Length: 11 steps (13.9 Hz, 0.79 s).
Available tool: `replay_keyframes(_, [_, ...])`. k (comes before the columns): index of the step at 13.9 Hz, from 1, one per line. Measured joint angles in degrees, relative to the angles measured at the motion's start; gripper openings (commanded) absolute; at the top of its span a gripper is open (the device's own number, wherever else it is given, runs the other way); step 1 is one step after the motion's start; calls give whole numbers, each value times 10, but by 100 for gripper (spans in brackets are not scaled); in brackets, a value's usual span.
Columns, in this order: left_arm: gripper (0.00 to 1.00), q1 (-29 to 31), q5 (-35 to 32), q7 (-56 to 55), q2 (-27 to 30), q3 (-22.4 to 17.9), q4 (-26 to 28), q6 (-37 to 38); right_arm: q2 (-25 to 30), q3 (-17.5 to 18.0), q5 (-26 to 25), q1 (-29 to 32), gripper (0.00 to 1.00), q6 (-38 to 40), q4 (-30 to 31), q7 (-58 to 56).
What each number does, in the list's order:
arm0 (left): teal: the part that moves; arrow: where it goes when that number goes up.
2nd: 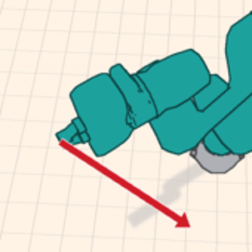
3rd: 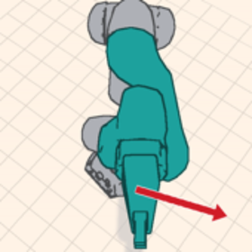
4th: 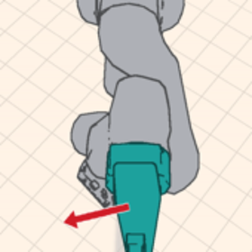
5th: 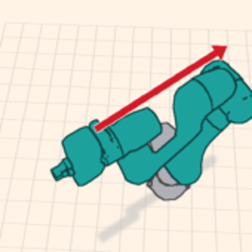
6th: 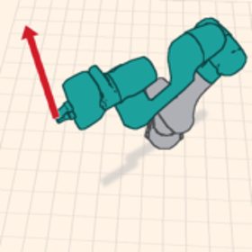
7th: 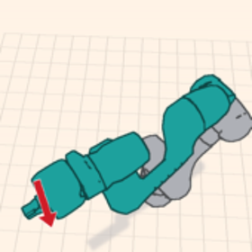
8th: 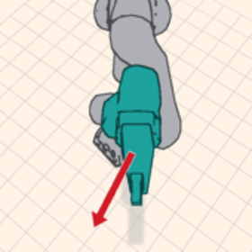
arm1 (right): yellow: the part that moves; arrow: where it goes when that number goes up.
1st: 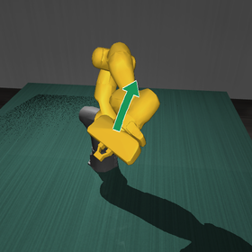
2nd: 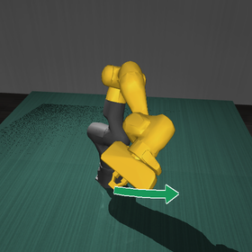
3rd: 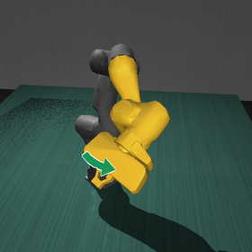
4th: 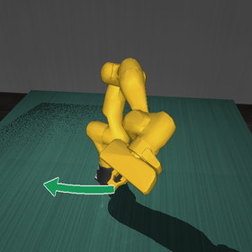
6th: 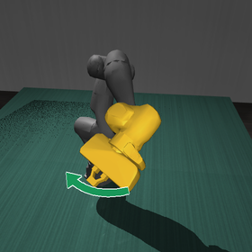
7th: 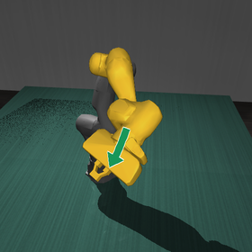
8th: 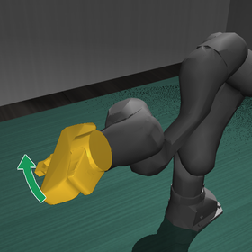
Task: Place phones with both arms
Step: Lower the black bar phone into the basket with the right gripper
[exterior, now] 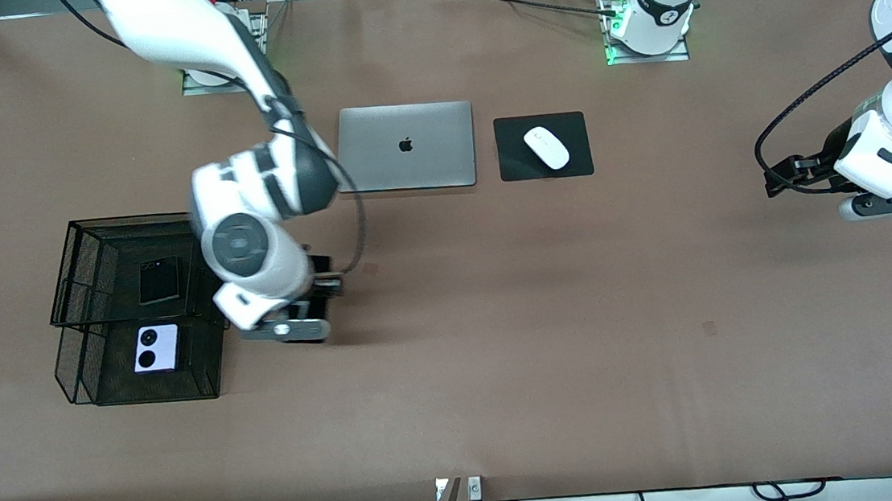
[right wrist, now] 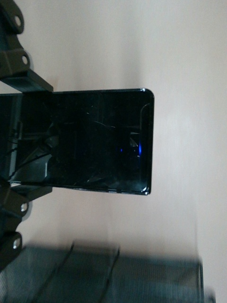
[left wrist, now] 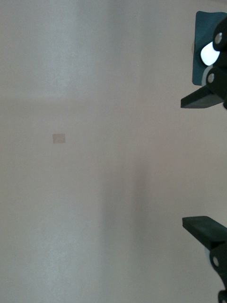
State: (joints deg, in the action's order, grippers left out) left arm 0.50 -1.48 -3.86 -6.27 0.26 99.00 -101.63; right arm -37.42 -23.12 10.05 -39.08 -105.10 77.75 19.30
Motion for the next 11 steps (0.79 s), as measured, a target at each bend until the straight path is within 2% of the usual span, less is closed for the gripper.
replay_keyframes(3, [100,0,0,24,0,0,-1,0,21,-54,0,19,31,42,20,-75])
replay_keyframes(8, [100,0,0,31,0,0,-3,0,83,-67,0,114,31,47,117,-215])
replay_keyframes(11, [100,0,0,31,0,1,-4,0,102,-81,0,155,31,47,139,-288])
